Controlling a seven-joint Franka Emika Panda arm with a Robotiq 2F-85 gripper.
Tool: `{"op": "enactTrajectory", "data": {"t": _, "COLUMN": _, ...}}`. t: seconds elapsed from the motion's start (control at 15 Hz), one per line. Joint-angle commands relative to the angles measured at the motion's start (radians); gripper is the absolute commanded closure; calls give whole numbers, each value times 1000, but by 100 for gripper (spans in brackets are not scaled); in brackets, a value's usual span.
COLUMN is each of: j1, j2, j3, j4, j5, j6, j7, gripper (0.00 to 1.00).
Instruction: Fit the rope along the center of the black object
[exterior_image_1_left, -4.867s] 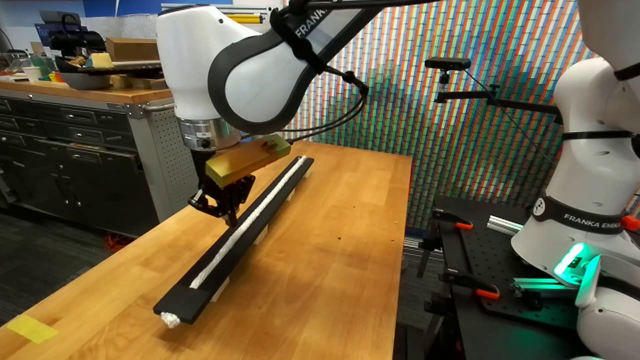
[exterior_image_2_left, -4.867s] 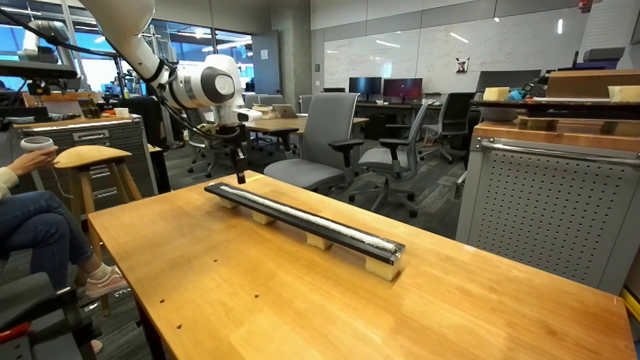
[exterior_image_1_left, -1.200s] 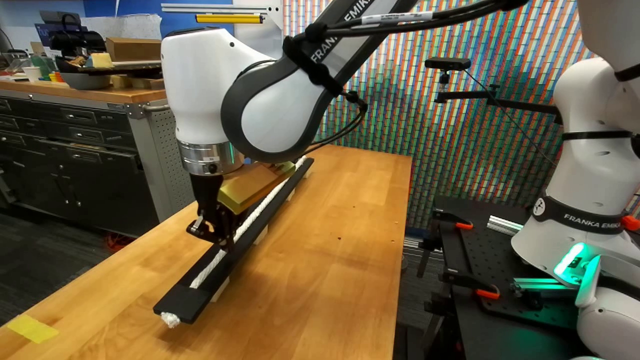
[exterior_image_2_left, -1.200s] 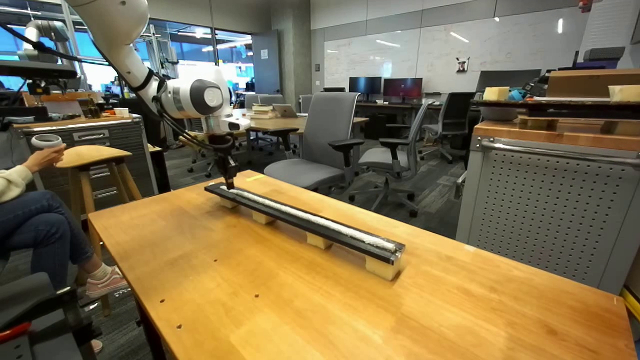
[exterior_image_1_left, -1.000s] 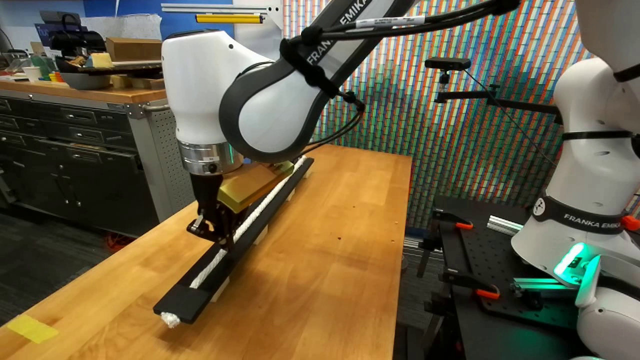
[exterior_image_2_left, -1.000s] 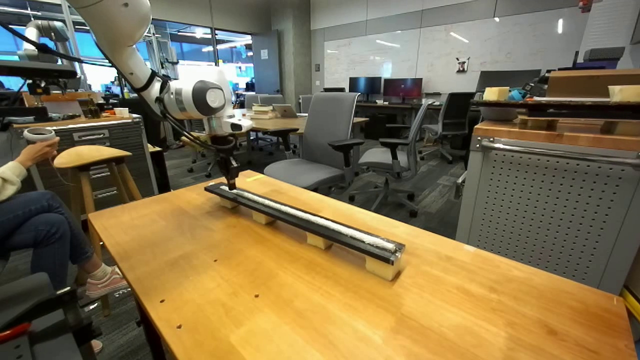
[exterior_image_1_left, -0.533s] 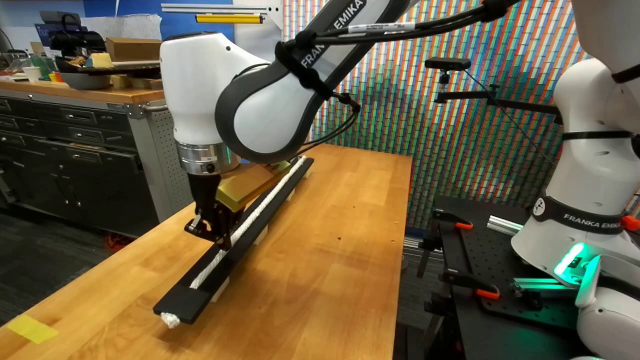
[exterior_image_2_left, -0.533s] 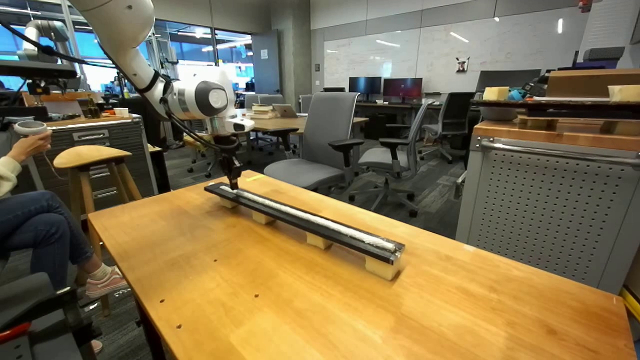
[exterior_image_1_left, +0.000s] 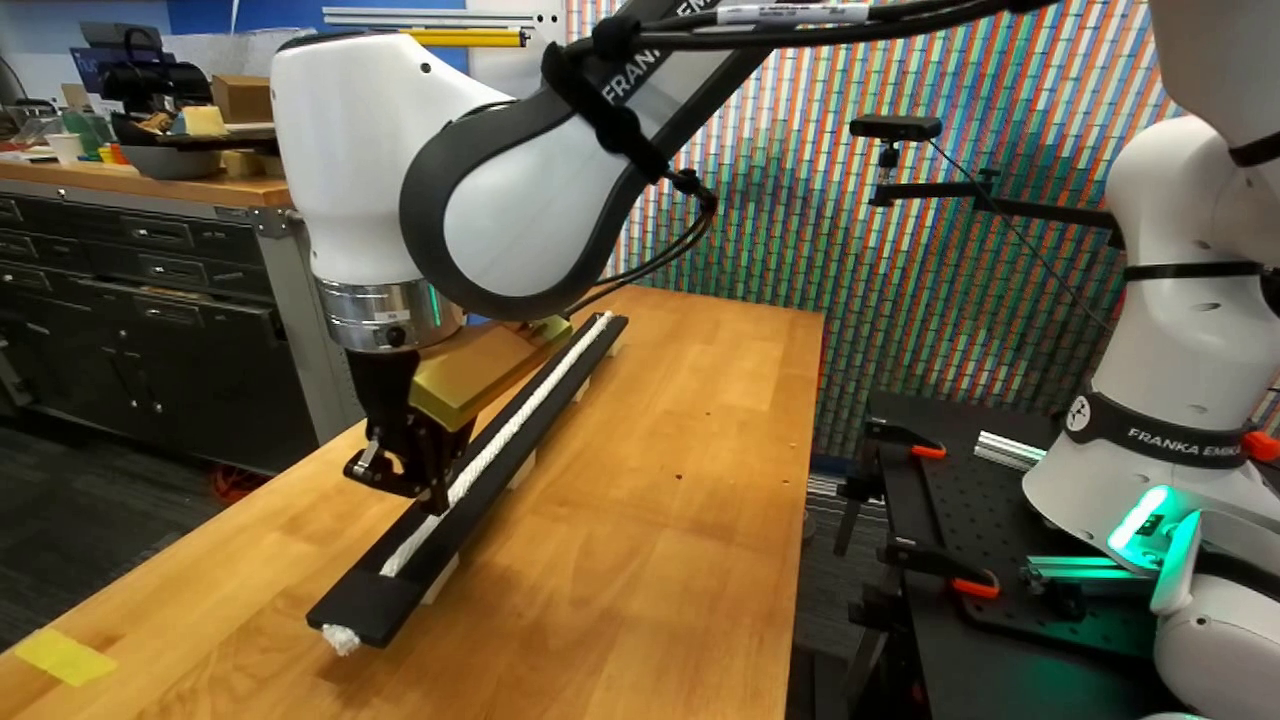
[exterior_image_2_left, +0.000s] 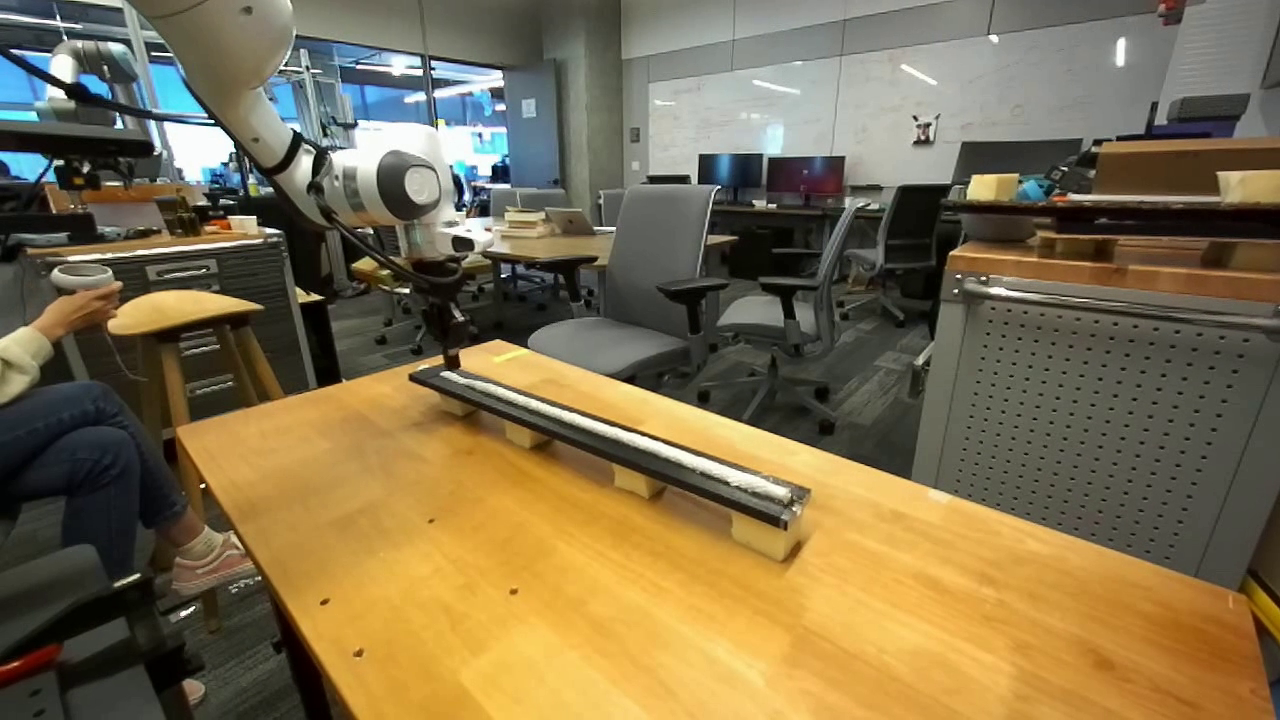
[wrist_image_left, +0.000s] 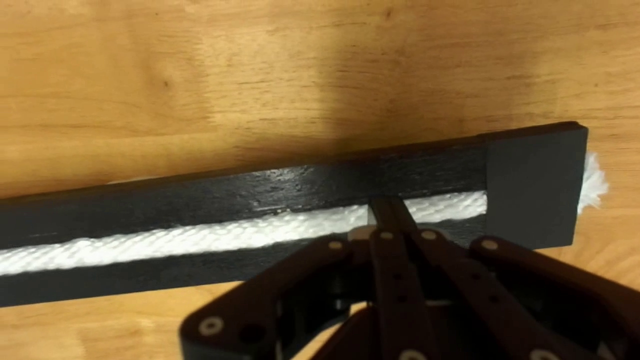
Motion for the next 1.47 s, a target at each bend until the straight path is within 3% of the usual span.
{"op": "enactTrajectory", "data": {"t": 0.0, "j1": -11, "j2": 10, "j3": -3, "j4": 28, "j5": 6, "j6": -37, "j7": -1, "gripper": 100}}
{"op": "enactTrajectory", "data": {"t": 0.6, "j1": -27, "j2": -3, "j3": -2, "j4": 20, "j5": 7, "j6": -37, "j7": -10, "gripper": 100}}
{"op": "enactTrajectory", "data": {"t": 0.67, "j1": -28, "j2": -7, "j3": 2, "j4": 18, "j5": 11, "j6": -37, "j7": -14, "gripper": 74}}
{"op": "enactTrajectory", "data": {"t": 0.8, "j1": -25, "j2": -17, "j3": 6, "j4": 13, "j5": 12, "j6": -36, "j7": -14, "gripper": 68}}
{"op": "enactTrajectory", "data": {"t": 0.87, "j1": -20, "j2": 3, "j3": -4, "j4": 11, "j5": 1, "j6": -16, "j7": 0, "gripper": 84}}
{"op": "enactTrajectory", "data": {"t": 1.0, "j1": -20, "j2": 1, "j3": -1, "j4": 12, "j5": 1, "j6": -16, "j7": -1, "gripper": 69}}
{"op": "enactTrajectory", "data": {"t": 1.4, "j1": -20, "j2": 0, "j3": 0, "j4": 12, "j5": 1, "j6": -16, "j7": -1, "gripper": 68}}
